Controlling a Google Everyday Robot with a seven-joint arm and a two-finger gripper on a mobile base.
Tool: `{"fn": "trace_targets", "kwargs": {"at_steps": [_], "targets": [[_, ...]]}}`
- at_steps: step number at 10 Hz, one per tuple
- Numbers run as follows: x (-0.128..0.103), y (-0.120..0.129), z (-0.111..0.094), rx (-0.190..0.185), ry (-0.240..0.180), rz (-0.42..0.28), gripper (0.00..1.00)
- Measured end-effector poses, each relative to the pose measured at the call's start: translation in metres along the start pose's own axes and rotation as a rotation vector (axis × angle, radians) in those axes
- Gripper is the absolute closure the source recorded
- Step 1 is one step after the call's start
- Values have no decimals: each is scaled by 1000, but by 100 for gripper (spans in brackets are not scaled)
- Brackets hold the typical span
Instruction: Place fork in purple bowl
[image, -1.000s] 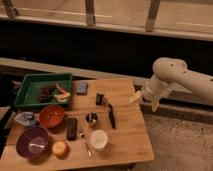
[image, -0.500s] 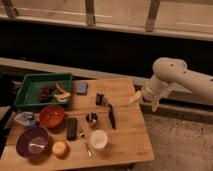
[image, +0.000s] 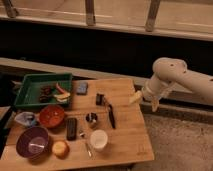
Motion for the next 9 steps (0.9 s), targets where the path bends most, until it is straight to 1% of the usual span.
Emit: {"fn": "trace_targets", "kwargs": {"at_steps": [2, 4, 6, 7, 8, 9], "targets": [[1, 4, -1, 1, 0, -25, 20], [1, 34, 3, -1, 3, -91, 20], [4, 76, 12, -6, 16, -179, 20], [10, 105, 18, -13, 26, -246, 20], [17, 119, 22, -19, 32, -288, 20], [29, 136, 25, -31, 40, -345, 20]]}}
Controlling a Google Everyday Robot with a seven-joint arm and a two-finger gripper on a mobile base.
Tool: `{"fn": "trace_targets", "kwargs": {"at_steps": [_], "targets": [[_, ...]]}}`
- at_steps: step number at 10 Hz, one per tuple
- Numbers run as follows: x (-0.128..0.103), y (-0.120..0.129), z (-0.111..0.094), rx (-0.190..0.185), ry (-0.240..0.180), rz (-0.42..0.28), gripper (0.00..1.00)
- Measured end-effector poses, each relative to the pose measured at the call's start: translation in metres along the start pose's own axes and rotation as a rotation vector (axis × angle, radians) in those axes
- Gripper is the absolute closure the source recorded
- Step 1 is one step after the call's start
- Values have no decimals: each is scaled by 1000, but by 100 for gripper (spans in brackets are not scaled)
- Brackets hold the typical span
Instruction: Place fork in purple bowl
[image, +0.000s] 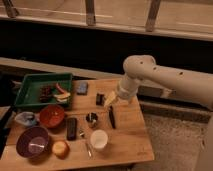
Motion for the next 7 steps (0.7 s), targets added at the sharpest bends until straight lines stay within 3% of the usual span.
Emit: {"fn": "trace_targets", "kwargs": {"at_steps": [4, 7], "targets": [[31, 64, 14, -85, 42, -232, 20], [35, 70, 15, -98, 46, -262, 20]]}}
